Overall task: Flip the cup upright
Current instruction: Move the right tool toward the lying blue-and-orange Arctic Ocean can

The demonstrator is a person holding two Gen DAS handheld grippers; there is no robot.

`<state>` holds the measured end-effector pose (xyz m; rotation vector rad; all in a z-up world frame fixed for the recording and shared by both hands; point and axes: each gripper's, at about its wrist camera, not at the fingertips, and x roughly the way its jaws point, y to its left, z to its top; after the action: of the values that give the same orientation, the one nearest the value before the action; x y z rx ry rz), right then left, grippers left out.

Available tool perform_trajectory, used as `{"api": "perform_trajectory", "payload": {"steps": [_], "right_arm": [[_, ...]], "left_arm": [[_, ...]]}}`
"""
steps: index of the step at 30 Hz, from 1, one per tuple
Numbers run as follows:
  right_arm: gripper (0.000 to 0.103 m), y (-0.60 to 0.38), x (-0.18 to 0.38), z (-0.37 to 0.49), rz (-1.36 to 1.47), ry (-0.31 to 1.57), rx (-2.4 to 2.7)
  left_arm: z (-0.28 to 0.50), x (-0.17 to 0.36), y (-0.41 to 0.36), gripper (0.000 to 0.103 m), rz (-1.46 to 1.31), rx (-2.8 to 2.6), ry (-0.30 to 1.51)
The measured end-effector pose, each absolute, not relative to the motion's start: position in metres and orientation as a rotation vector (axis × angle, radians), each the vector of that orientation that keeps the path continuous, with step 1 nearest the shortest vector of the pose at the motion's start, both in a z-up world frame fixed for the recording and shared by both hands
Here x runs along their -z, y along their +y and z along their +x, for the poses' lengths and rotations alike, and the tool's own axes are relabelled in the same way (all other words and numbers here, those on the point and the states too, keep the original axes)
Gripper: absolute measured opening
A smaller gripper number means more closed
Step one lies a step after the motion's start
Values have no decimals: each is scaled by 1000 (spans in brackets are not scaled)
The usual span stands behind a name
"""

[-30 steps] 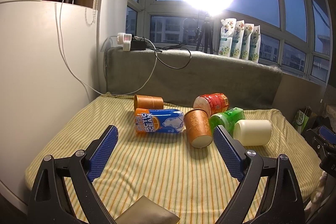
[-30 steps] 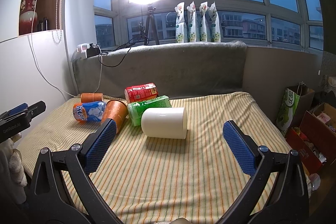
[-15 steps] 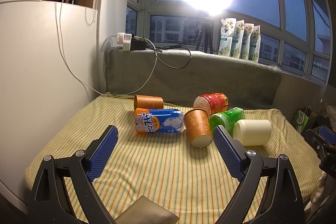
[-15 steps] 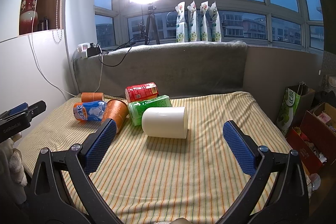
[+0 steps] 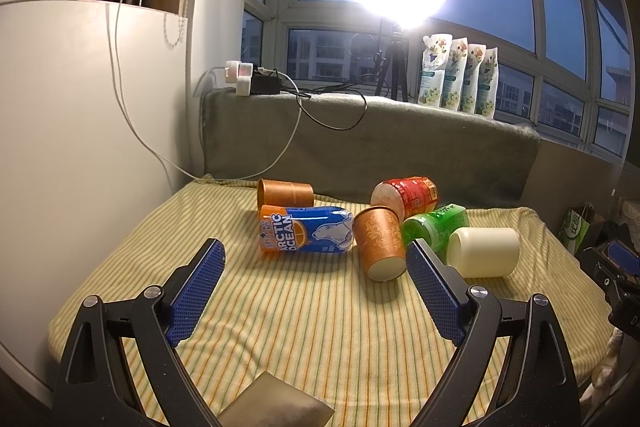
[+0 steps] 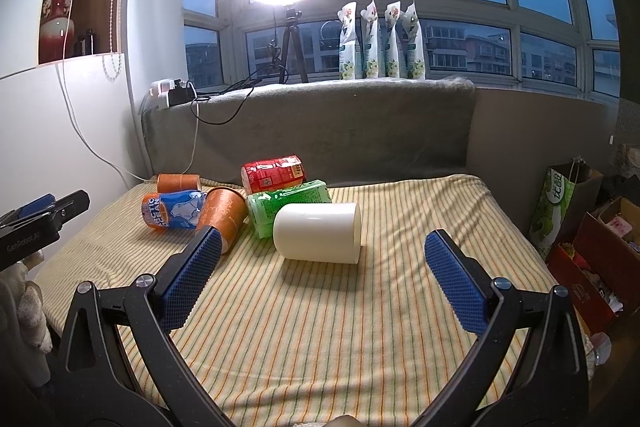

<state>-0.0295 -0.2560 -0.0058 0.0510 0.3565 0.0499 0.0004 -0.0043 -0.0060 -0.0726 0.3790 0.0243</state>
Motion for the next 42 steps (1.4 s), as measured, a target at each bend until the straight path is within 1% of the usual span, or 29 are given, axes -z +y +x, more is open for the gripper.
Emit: {"api": "perform_trajectory", "payload": {"steps": [10, 19, 26, 35, 42], "right_arm": [[103, -249, 6, -25, 34, 377, -66], [103, -233, 5, -2, -27, 414, -137], [103, -208, -1, 32, -113, 444, -256], [103, -160, 4, 88, -235, 528, -471], [103, -105, 5, 135, -418, 584, -643]], "left_arm": [[5, 10, 1, 92, -79, -25, 396], [10, 14, 9, 92, -101, -31, 423], [15, 22, 23, 92, -126, -44, 461], [16, 34, 43, 92, -116, -68, 504], [15, 50, 63, 92, -135, -95, 563]]}}
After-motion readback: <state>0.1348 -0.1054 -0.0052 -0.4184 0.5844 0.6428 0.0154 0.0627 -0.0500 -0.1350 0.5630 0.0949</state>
